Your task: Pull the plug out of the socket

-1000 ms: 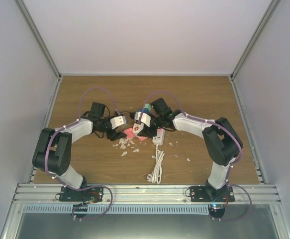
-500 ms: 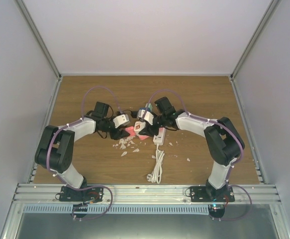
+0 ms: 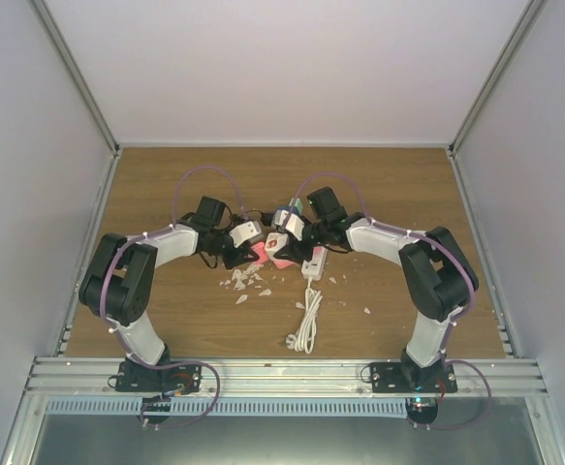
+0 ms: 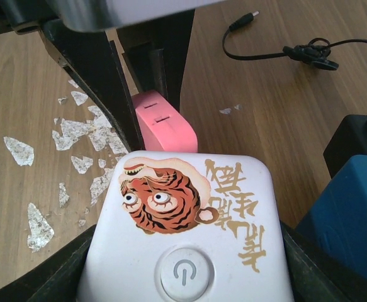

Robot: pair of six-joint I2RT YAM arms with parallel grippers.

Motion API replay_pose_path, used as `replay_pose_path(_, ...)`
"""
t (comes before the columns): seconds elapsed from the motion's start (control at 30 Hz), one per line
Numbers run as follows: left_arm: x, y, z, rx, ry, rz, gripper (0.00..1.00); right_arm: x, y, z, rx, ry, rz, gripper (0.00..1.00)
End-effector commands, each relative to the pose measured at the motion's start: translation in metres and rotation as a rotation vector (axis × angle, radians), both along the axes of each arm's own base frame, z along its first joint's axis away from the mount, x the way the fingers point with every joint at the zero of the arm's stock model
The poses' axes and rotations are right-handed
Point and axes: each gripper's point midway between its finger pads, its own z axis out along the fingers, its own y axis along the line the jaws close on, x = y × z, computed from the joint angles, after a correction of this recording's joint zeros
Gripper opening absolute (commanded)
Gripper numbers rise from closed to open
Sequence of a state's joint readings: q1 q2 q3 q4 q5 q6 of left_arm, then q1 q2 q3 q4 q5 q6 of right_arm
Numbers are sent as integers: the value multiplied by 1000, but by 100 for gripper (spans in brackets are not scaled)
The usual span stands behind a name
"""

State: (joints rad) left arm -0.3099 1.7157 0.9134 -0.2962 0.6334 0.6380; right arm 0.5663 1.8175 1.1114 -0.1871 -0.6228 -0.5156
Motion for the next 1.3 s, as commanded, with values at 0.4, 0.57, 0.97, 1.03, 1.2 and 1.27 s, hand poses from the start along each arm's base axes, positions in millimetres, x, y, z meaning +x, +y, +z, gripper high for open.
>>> replay_pose_path(0.4,36,60,-25,233,-63,181,1,-11,-6,16,43,-36,19,6)
replay_pose_path(0.57,36,61,-19,217,-75,172,1,-12,-6,14,41,-26,16,20)
replay_pose_path(0.97,13,44,27,64,-99,46,2,-12,-1,27,60,-30,39,63)
replay_pose_path(1.03,8,41,35,41,-103,21,3,-12,0,31,70,-38,40,69)
replay_pose_path(1.2,0,38,53,8,-114,-20,4,-7,2,41,88,-63,38,87)
replay_pose_path(1.27,-3,38,60,2,-119,-33,5,-6,4,47,97,-74,40,92)
